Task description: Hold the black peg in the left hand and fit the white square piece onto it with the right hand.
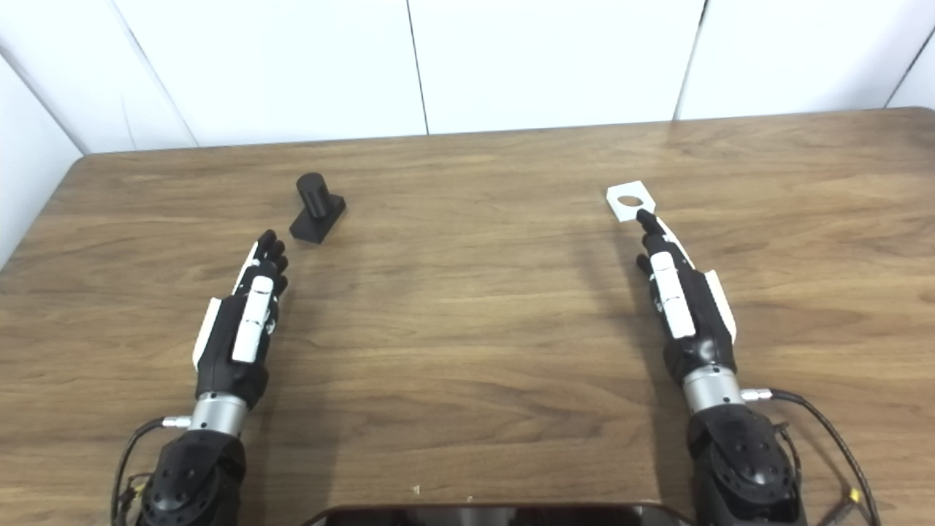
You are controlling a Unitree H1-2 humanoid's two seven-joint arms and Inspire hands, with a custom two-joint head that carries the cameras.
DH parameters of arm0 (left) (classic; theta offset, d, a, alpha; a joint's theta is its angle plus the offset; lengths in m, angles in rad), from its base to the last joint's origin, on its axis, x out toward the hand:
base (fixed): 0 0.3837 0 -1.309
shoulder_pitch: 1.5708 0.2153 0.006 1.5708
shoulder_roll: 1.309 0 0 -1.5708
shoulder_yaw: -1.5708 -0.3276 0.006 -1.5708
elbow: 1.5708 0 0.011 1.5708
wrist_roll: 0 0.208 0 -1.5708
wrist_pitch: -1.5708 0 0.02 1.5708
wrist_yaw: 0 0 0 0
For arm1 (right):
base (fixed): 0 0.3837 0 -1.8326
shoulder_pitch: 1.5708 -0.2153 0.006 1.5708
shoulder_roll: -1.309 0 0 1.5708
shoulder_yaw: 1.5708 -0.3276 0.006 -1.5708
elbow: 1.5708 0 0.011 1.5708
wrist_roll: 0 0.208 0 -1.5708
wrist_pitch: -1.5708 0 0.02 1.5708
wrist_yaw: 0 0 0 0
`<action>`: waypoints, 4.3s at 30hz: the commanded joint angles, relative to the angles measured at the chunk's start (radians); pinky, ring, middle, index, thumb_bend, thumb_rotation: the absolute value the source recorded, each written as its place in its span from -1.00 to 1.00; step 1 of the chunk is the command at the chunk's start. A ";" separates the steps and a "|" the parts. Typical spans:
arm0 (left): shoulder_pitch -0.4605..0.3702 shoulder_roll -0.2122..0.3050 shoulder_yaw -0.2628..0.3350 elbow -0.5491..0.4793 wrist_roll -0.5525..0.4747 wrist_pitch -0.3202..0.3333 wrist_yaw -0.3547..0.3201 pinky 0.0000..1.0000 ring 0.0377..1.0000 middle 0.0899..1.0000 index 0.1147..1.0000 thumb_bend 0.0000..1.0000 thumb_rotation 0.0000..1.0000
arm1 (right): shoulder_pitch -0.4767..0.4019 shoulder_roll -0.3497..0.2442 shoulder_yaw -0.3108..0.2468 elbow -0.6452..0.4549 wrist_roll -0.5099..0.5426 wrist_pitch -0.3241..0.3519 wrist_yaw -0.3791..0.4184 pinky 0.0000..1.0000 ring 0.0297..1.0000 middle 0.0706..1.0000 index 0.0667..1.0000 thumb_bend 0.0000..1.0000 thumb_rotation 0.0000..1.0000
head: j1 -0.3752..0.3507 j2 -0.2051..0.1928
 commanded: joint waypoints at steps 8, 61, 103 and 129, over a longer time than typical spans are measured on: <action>-0.023 0.013 0.004 -0.083 0.009 -0.006 0.006 1.00 1.00 1.00 0.99 -0.01 0.70 | -0.033 -0.003 0.002 -0.006 0.010 -0.023 0.009 0.92 0.97 0.95 0.83 -0.10 0.81 | 0.007 -0.001; -0.227 0.332 -0.147 0.006 0.817 0.130 -0.006 1.00 1.00 0.99 0.81 0.15 0.52 | -0.029 0.020 0.012 0.035 0.027 -0.064 0.010 0.86 0.93 0.92 0.84 -0.08 0.76 | 0.038 -0.025; -0.476 0.275 -0.281 0.366 1.115 0.318 0.095 1.00 1.00 1.00 0.53 0.64 0.39 | -0.006 0.034 0.012 0.051 0.019 -0.099 0.006 0.83 0.92 0.91 0.82 -0.09 0.75 | 0.018 -0.045; -0.487 0.168 -0.305 0.396 1.012 0.335 0.124 1.00 1.00 0.96 0.43 0.52 0.45 | 0.000 0.017 0.003 0.053 0.021 -0.102 0.013 0.84 0.93 0.91 0.82 -0.06 0.74 | 0.029 -0.045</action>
